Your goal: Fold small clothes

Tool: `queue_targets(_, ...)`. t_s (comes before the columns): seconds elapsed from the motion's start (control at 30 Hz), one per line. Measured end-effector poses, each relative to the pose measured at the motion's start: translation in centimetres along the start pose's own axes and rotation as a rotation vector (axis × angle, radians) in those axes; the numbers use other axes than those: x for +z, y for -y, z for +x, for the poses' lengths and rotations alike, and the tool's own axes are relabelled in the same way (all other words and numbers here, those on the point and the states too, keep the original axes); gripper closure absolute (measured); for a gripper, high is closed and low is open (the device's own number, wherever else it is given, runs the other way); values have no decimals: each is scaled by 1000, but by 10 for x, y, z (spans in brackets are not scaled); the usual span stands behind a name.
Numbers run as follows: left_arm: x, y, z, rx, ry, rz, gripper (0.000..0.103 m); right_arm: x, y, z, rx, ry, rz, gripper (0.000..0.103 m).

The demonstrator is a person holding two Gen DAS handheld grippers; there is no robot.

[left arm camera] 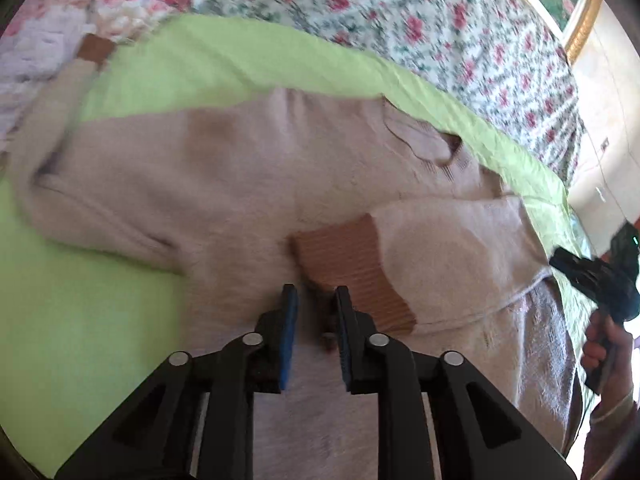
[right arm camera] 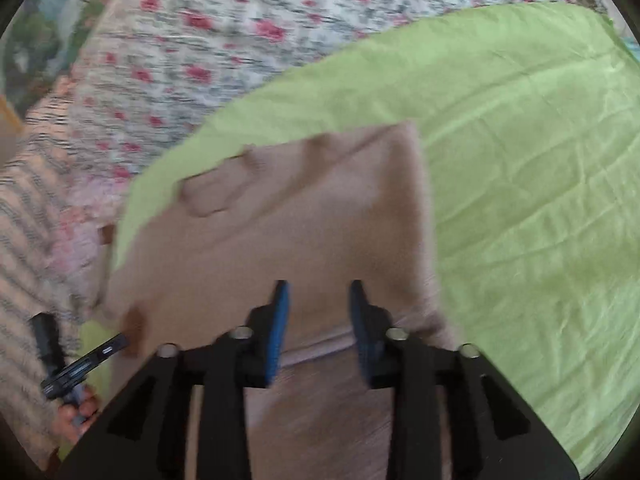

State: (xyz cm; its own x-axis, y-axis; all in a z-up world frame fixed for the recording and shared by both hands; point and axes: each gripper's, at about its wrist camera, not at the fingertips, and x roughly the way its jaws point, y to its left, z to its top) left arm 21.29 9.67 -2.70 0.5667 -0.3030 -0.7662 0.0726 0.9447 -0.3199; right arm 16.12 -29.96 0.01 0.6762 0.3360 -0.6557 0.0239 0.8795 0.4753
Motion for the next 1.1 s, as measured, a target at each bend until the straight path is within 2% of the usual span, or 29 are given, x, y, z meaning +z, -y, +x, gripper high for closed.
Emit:
queue_targets(0.07,10,-15,-17,25,35,-15,75,-9,-12,-1,51,-9,-17,65)
queue_targets(0.13,22,-29,-31,64,75,-25,58,-19,-21,-2,89,-26,-22,65)
queue_targets(0.17,33,-38,-38,103,100,-27,44,-23,-26,-1,106,-34,-24,65)
queue_targets(0.2,44,-47,-44,144,120,-29,36,-29,-30,0,116,-43,-27,65)
queue_targets(0.27,70,-67,-50,225,156,-36,34,-35,-39,5,136,-63,-35,65)
queue_targets(0.3,82,-77,-50,250,163,-43,29,-39,-42,8,147,-74,-38,65)
queue_targets(0.37,109,-99,-45,308,169,-66,24,-46,-48,13,161,-95,-45,65)
queue_targets(0.43,135,-122,-33,361,161,-79,23,-52,-54,19,168,-118,-49,65)
queue_targets(0.57,177,-161,6,446,66,-85,21,-57,-61,27,181,-142,-49,65)
queue_targets(0.63,187,-180,26,521,16,-96,21,-57,-63,30,186,-149,-48,65)
queue_targets(0.67,188,-191,36,522,-10,-106,22,-57,-64,30,186,-149,-45,65)
queue_targets(0.7,189,-197,41,516,-19,-112,41,-57,-64,31,188,-149,-44,65)
queue_targets(0.73,188,-201,45,505,-27,-116,61,-57,-64,32,189,-149,-44,65)
queue_targets(0.77,186,-205,47,488,-41,-122,98,-58,-64,32,189,-148,-44,65)
queue_targets(0.8,183,-207,44,464,-28,-129,94,-58,-64,32,186,-146,-45,65)
queue_targets(0.93,167,-187,11,365,88,-109,95,-58,-66,31,201,-135,-45,65)
queue_targets(1.1,140,-111,-30,197,197,-25,96,-60,-68,28,230,-122,-34,65)
